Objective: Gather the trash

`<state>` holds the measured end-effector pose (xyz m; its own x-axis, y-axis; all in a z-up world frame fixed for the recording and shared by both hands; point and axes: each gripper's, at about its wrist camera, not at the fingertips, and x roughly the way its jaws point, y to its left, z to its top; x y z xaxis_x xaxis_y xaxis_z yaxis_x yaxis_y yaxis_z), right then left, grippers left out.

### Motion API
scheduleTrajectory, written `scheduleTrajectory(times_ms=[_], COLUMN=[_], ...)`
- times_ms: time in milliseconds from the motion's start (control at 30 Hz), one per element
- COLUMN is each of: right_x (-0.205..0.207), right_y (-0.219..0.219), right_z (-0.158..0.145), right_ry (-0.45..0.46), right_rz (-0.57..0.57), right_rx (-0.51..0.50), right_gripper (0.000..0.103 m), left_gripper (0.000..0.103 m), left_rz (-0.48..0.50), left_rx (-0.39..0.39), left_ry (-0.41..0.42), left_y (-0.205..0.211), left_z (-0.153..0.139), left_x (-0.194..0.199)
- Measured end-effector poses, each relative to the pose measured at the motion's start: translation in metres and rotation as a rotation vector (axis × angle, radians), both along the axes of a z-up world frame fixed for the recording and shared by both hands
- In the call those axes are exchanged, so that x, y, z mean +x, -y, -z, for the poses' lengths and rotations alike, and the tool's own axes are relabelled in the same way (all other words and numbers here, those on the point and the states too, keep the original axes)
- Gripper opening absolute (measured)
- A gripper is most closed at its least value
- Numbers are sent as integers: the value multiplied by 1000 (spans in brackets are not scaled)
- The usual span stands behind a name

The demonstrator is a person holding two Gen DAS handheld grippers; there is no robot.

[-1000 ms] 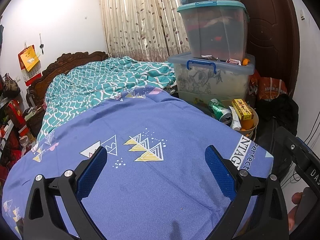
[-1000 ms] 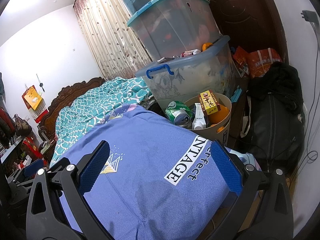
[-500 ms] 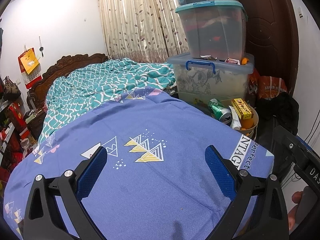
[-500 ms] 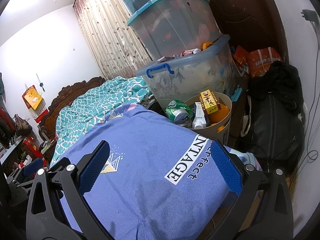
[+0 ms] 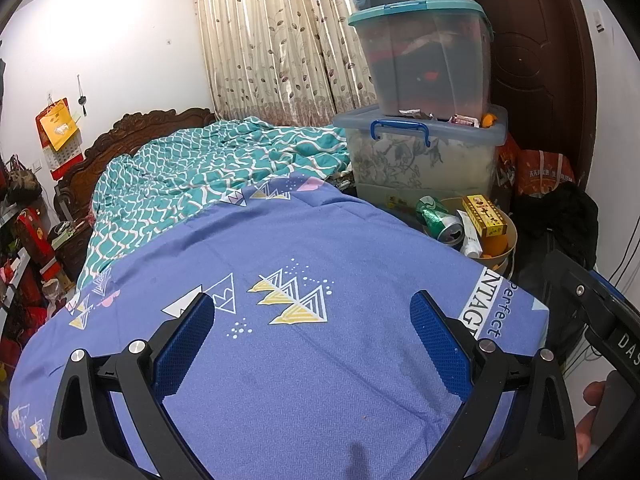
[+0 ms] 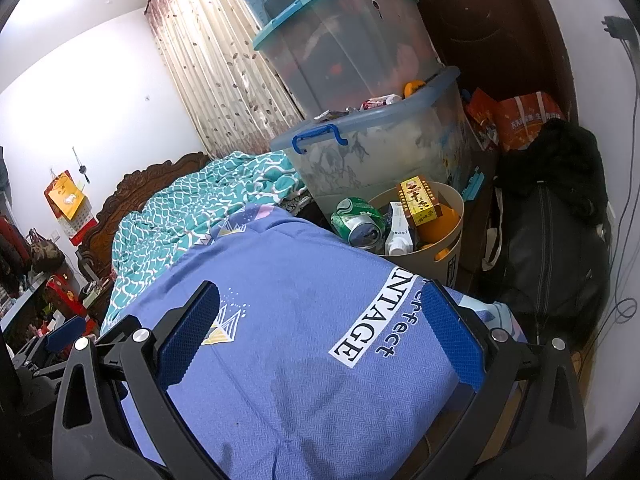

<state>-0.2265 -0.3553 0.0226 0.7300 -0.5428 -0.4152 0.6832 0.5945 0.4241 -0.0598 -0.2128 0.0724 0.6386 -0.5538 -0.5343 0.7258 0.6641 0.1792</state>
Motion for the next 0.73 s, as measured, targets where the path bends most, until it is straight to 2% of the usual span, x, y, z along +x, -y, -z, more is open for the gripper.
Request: scheduleTrajectory(times_ms=[467,733], right_x=[1,1], right_y=[3,2], right_z=[-3,-1], right_ry=[0,-1], right_rz=[3,2], right_rx=[3,5], right_gripper=[100,100], left_gripper=[94,94], left_rz=[28,30], left_rx=[12,11], left_ry=[7,-18], left_y=[1,0], left_z=[2,0], left_x=[-2,3])
